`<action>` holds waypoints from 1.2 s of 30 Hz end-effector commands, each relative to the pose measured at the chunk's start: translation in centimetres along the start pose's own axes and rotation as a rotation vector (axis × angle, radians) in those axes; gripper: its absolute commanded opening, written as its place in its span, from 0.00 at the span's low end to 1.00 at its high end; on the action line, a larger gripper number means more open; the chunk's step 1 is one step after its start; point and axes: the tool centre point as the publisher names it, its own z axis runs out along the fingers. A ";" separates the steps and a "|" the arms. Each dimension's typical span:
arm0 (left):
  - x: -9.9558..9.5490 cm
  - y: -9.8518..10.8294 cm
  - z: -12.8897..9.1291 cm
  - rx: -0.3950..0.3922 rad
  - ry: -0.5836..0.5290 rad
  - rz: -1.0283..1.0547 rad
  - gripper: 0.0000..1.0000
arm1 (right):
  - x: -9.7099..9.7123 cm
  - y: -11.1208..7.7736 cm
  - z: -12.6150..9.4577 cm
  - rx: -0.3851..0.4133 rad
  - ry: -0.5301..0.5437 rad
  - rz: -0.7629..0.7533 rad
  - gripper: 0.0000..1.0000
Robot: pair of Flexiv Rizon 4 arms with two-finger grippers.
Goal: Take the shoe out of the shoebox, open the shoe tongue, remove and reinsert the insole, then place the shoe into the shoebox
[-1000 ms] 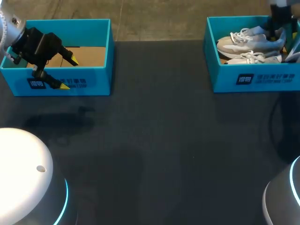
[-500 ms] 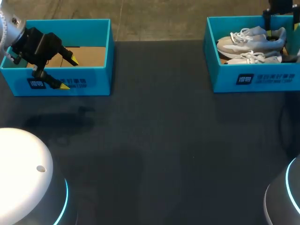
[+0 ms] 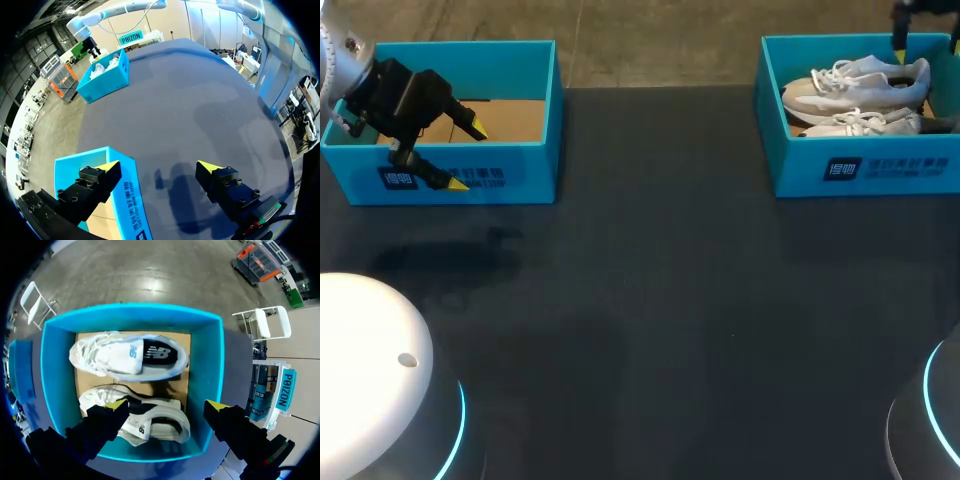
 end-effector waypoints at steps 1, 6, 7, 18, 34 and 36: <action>-0.1 0.0 0.0 -0.004 0.002 0.000 1.00 | 0.2 -1.9 0.0 -0.137 -0.004 0.001 1.00; -0.8 -1.4 -0.7 -0.012 -0.097 -0.337 1.00 | -0.1 -2.3 0.3 -0.117 -0.008 -0.042 1.00; -1.1 -1.8 -0.9 -0.042 -0.130 -0.419 1.00 | -0.2 -2.4 0.3 -0.116 -0.009 -0.043 1.00; -5.3 -4.3 -1.9 -0.244 -0.221 -1.194 1.00 | -0.6 -5.0 -0.7 -0.108 -0.030 -0.120 1.00; -7.1 -1.4 -0.8 -0.474 -0.410 -2.129 1.00 | -1.9 -12.6 -2.6 -0.073 -0.005 -0.102 1.00; -7.1 -1.1 -0.9 -0.438 -0.414 -2.204 1.00 | -1.9 -13.4 -2.6 -0.057 0.001 -0.089 1.00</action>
